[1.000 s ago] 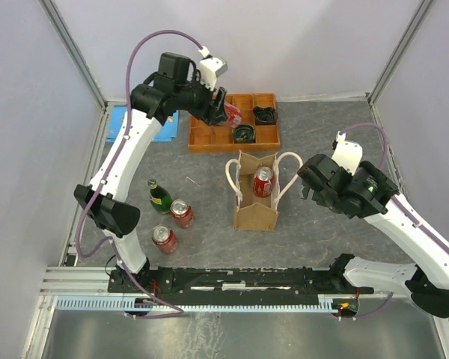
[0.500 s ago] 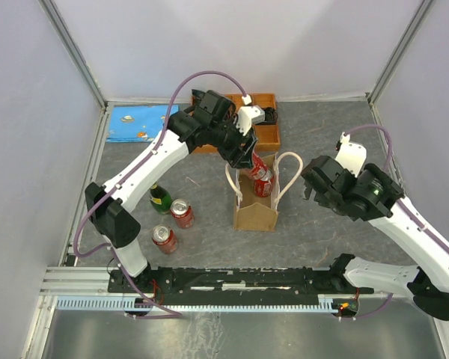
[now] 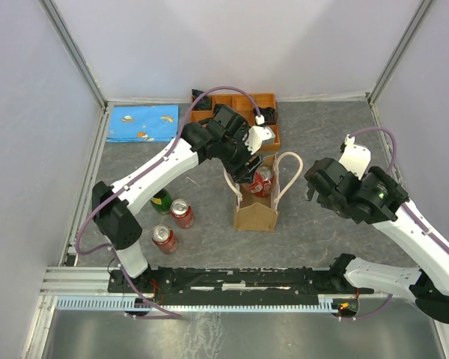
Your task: Place the beverage into the canvas bag
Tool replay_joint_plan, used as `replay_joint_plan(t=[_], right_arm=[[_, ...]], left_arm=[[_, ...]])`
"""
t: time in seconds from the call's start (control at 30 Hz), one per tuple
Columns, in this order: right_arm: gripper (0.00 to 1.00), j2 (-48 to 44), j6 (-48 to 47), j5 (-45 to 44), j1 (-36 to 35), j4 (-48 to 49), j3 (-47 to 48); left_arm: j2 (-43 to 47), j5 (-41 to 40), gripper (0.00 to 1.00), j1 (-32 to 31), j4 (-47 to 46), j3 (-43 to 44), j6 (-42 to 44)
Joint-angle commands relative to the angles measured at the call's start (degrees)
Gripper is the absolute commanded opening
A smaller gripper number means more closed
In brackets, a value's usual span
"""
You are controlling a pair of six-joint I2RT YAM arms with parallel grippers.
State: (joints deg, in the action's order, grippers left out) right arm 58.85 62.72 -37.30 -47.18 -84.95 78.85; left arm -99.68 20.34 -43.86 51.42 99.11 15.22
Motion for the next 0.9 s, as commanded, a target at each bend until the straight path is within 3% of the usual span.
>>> replay_joint_plan(t=[0.0, 0.63, 0.87], right_arm=[[0.99, -0.98, 0.60, -1.44, 0.16, -0.96, 0.01], [0.99, -2.81, 1.92, -1.47, 0.16, -1.93, -1.06], [0.99, -2.98, 2.19, -1.98, 0.12, -3.41, -0.01]], left_arm=[[0.48, -2.14, 0.03, -0.05, 0.63, 4.23, 6.34], [-9.21, -12.34, 0.03, -2.16, 3.77, 9.88, 11.75], [-11.45, -13.91, 0.03, -2.22, 1.27, 7.45, 11.87]])
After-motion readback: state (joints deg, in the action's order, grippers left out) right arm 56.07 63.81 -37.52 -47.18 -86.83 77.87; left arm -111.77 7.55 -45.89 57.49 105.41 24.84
